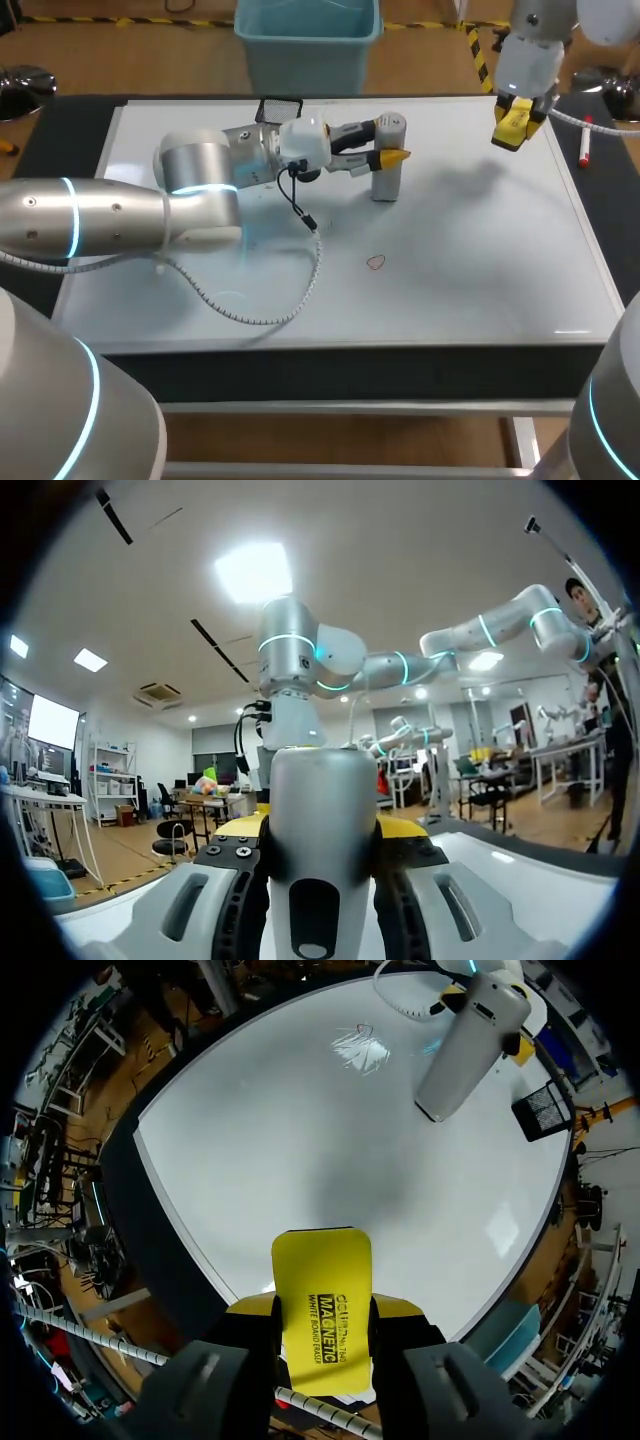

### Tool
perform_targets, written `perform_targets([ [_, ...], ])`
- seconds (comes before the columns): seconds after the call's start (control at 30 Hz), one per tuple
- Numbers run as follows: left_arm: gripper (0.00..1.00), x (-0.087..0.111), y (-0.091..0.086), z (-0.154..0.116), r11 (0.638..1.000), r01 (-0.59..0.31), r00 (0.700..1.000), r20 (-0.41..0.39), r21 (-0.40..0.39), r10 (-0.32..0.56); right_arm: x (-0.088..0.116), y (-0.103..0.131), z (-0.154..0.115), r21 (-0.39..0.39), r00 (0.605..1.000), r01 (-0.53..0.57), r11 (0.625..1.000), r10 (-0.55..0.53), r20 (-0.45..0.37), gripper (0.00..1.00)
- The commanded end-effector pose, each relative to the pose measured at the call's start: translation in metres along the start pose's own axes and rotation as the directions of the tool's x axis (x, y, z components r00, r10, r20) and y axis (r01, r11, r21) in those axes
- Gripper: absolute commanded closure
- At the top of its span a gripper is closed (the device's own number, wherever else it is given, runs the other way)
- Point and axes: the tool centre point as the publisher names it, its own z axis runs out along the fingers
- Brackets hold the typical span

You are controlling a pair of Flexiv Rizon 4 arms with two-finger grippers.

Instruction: Pick up the inspection probe, press it on each red-marked spot on the whiteboard one by one, put down the probe, pick up the eraser, and wipe off all the red marks.

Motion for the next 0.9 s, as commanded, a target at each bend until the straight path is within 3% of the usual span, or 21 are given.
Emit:
perform_targets([
  [0.03, 1.00, 0.001, 0.000, -0.001, 1.000, 0.001, 1.000, 0.000, -0.005, -0.001, 0.001, 0.000, -0.001, 0.002, 1.000, 0.002, 1.000, -0.002, -0.002, 1.00],
  [0.53, 1.00, -0.002, -0.003, 0.000, 1.000, -0.003, 1.000, -0.006, -0.007, 0.003, 0.001, 0.000, -0.001, 0.002, 1.000, 0.002, 1.000, -0.002, -0.002, 1.00],
  [0.9, 1.00, -0.009, -0.030, 0.000, 0.999, -0.029, 0.999, -0.017, 0.021, 0.030, 0.001, 0.000, -0.001, 0.002, 1.000, 0.002, 1.000, -0.002, -0.002, 1.00],
])
